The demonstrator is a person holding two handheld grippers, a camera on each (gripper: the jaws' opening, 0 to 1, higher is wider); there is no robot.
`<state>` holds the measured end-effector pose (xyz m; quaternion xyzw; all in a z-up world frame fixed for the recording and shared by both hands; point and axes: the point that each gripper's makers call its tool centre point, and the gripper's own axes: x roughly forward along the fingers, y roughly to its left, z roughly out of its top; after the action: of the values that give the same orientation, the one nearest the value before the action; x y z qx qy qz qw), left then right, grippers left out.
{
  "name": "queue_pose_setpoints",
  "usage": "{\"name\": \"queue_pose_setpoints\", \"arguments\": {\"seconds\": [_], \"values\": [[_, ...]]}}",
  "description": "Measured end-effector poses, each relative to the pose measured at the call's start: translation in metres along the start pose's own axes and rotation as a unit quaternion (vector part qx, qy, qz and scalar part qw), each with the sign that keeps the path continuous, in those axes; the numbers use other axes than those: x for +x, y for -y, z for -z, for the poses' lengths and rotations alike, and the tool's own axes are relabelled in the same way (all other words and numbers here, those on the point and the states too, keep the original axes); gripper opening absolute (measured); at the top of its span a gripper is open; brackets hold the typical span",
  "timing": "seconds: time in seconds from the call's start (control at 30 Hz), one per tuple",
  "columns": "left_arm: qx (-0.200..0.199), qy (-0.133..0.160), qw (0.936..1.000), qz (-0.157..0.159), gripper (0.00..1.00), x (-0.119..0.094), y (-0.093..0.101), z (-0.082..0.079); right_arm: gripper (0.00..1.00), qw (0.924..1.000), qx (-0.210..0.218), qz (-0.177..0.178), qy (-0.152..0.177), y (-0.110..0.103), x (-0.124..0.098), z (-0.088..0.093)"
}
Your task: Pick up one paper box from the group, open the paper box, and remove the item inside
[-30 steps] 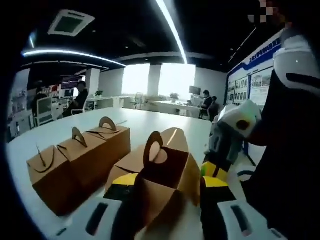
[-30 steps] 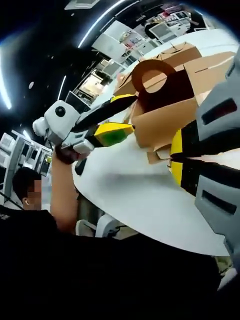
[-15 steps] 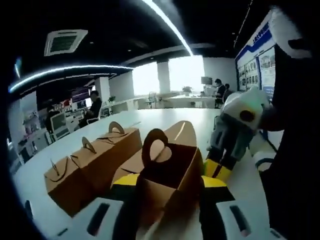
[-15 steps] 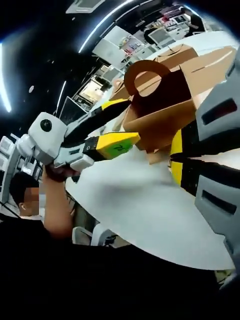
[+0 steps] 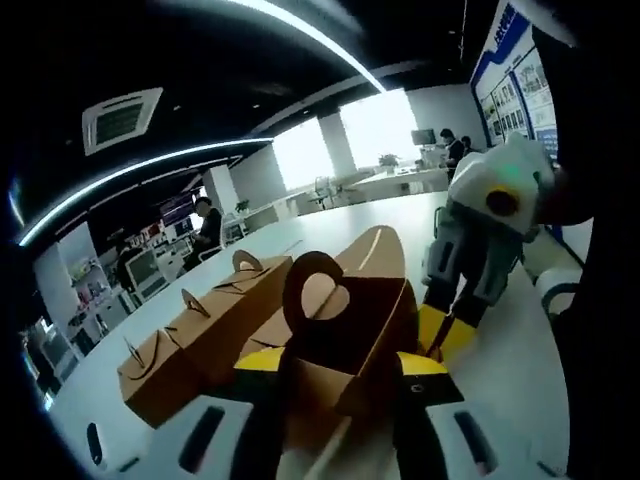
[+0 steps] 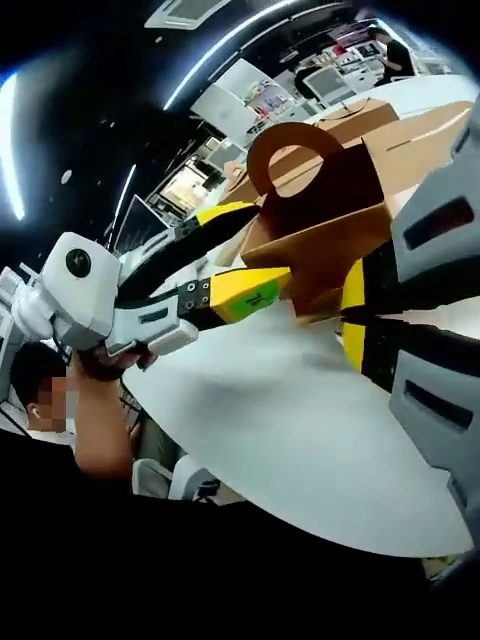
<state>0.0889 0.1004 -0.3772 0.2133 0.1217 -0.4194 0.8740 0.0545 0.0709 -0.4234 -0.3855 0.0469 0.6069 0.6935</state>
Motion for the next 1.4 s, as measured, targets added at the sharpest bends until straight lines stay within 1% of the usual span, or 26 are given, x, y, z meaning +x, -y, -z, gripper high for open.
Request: {"name": "queue_pose_setpoints", "arguments": {"seconds": [0.27, 0.67, 0.8, 0.87, 0.97, 1.03, 1.13, 1.17, 1.3, 1.4], "values": [[0.002, 0.0, 1.0, -0.005, 0.41, 0.0, -0.001, 0.0, 0.03, 0.9999, -0.01, 0.009, -0.003, 0.003, 0.001, 0.002], [0.021, -0.008, 0.9997, -0.012, 0.4, 0.002, -0.004, 0.001, 0.04, 0.9994, -0.005, 0.033, -0.007, 0.009, 0.004, 0.003], [0.026, -0.014, 0.9995, -0.01, 0.4, 0.003, -0.005, 0.001, 0.05, 0.9995, -0.009, 0.028, -0.008, 0.007, 0.004, 0.002], [0.034, -0.019, 0.9992, -0.011, 0.4, 0.003, -0.006, 0.002, 0.05, 0.9996, -0.012, 0.025, -0.009, 0.006, 0.003, 0.001], [0.032, -0.02, 0.9992, -0.011, 0.4, 0.004, -0.008, 0.003, 0.05, 0.9996, -0.015, 0.023, -0.01, 0.005, -0.001, -0.002], [0.03, -0.019, 0.9993, -0.009, 0.41, 0.004, -0.008, 0.003, 0.06, 0.9998, -0.014, 0.013, -0.01, 0.002, -0.005, -0.006], [0.036, -0.021, 0.9991, -0.011, 0.41, 0.005, -0.009, 0.004, 0.07, 0.9999, -0.007, 0.008, 0.003, 0.002, -0.013, -0.015], [0.038, -0.021, 0.999, -0.008, 0.42, 0.005, -0.008, 0.004, 0.09, 0.9998, -0.004, 0.014, 0.014, 0.005, -0.018, -0.021], [0.048, -0.025, 0.9985, -0.007, 0.42, 0.007, -0.007, 0.004, 0.1, 0.9985, 0.015, 0.025, 0.046, 0.016, -0.034, -0.037], [0.048, -0.025, 0.9985, -0.006, 0.42, 0.006, -0.007, 0.004, 0.11, 0.9955, 0.033, 0.044, 0.077, 0.032, -0.048, -0.05]]}}
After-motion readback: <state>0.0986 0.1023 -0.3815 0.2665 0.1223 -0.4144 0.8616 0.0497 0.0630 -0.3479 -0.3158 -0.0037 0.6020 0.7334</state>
